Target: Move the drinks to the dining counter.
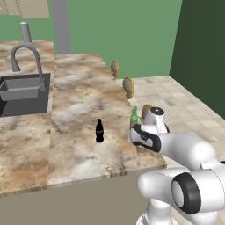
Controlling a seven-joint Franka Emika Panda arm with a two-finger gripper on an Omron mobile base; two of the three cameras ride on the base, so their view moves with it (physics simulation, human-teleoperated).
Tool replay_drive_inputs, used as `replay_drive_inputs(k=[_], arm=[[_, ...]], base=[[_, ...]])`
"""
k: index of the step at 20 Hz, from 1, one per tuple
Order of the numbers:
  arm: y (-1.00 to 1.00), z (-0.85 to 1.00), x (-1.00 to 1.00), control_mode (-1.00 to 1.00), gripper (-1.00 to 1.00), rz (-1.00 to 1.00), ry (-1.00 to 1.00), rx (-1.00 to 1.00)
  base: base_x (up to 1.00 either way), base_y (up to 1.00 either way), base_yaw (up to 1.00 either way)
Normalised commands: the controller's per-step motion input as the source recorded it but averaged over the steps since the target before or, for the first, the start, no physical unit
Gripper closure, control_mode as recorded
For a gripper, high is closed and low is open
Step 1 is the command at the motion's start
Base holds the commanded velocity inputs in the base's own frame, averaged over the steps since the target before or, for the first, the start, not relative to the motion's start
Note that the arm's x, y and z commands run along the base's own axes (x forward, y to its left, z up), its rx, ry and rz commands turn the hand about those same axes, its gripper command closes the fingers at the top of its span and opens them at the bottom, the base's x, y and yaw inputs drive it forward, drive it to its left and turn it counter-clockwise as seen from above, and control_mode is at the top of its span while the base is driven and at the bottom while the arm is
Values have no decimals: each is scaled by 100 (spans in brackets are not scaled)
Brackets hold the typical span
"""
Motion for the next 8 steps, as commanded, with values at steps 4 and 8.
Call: replay_drive_inputs(k=[4, 8], arm=[[0, -16, 0, -100, -100, 0, 0, 0], [0, 0, 0, -100, -100, 0, 0, 0]], base=[[0, 0, 0], [0, 0, 0]])
